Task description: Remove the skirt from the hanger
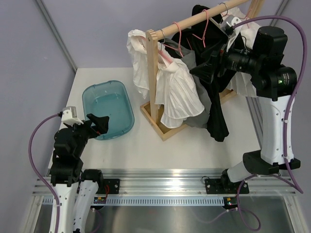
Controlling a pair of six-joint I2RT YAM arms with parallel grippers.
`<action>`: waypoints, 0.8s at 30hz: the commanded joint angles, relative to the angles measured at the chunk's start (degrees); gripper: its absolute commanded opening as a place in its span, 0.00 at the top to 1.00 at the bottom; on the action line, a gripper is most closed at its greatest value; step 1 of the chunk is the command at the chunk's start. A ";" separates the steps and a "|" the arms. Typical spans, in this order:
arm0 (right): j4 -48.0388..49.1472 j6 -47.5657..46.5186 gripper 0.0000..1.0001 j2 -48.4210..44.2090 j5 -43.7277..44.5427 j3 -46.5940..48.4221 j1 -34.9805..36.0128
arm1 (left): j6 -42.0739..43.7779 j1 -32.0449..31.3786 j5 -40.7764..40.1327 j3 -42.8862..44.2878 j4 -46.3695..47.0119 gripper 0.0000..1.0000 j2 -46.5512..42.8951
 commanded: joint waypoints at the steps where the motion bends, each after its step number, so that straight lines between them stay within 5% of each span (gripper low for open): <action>1: 1.93 7.32 0.01 3.08 -0.16 5.69 2.02 | -1.68 -0.09 1.39 -0.21 1.85 0.01 -1.10; 13: 4.92 13.38 0.19 14.41 19.87 16.16 14.59 | -2.83 -0.09 2.00 0.32 1.32 0.01 -0.40; 24: 6.77 13.22 0.42 19.43 24.54 19.86 17.85 | -4.58 -0.09 2.36 -1.79 1.06 0.01 -2.07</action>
